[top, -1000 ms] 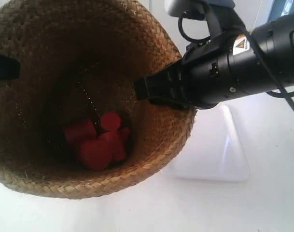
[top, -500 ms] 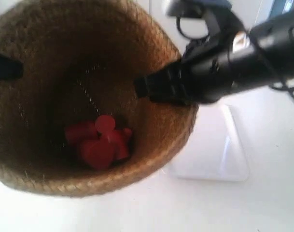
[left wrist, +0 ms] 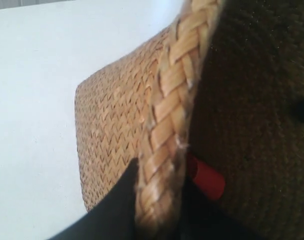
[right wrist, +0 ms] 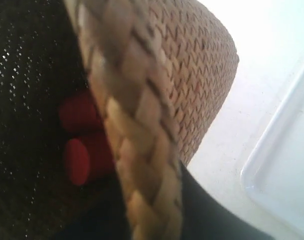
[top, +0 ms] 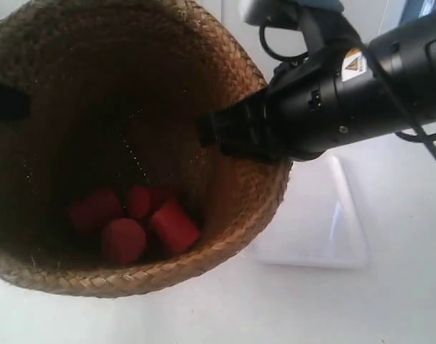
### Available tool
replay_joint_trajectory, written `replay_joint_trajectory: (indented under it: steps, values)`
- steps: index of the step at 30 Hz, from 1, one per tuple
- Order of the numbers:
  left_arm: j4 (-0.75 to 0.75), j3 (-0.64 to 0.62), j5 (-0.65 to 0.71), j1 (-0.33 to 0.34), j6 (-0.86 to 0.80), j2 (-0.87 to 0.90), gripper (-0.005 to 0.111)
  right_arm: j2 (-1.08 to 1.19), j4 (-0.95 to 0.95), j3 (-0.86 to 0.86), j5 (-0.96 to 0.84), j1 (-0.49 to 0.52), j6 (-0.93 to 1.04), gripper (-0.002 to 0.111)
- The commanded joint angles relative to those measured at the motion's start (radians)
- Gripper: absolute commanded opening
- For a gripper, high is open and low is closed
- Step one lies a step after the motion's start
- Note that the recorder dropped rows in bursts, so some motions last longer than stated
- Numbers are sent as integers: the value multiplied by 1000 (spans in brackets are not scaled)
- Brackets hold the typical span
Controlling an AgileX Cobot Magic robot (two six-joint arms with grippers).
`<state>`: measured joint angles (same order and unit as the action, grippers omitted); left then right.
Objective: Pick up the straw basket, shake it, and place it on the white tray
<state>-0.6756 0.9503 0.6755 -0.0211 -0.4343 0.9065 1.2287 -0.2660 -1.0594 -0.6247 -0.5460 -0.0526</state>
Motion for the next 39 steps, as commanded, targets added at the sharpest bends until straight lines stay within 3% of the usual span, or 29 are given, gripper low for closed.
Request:
replay_joint_trajectory:
  steps: [1,19,31,34,36,39]
  values:
    - [-55,18,7,-1,-7,-24,0,-19,38,1,36,-1,40,0]
    - [-45,12,28,-1,-13,-22,0,-15,38,71,50,-1,23,0]
    - [-47,-77,-38,-1,-13,-20,0,31,38,68,66,-1,23,0]
    - [-88,17,-4,-1,-13,-40,0,-23,38,-31,-18,-1,28,0]
    - [-110,144,14,-1,-15,-70,0,-86,38,-140,-59,-1,34,0]
    - [-77,265,23,-1,-92,-96,0,-179,63,-226,-9,-1,25,0]
